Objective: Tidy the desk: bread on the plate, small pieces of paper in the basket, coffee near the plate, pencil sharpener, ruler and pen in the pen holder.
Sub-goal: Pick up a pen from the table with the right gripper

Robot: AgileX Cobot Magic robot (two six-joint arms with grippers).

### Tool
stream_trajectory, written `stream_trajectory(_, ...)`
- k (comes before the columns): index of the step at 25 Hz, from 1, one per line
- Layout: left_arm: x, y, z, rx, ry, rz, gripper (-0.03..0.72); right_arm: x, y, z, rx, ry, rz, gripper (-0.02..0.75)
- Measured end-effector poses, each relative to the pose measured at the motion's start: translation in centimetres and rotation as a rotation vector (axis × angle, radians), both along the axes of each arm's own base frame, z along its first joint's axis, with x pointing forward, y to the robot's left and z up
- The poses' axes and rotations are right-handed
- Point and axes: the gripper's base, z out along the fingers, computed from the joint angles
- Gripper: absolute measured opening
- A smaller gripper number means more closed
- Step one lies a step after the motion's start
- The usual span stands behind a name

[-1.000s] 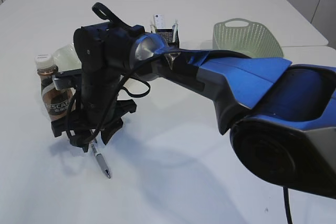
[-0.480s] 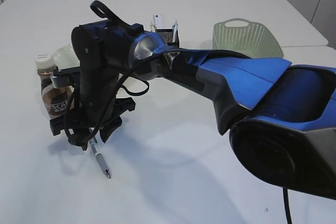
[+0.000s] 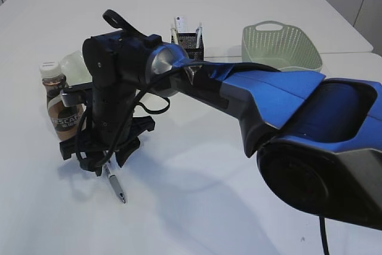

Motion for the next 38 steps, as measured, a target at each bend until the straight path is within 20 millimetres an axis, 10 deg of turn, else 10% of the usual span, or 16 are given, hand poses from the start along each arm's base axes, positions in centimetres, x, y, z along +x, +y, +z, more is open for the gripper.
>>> stream_trajectory(28,0.0,0.0,0.0,0.0,0.0,0.0,0.267,0.3,0.1,-1.4,-0.013,-0.007,0.0,0.363)
stream_trajectory(38,0.0,0.0,0.0,0.0,0.0,0.0,0.267,0.5,0.0,-1.5,-0.035,-0.024,0.005,0.226)
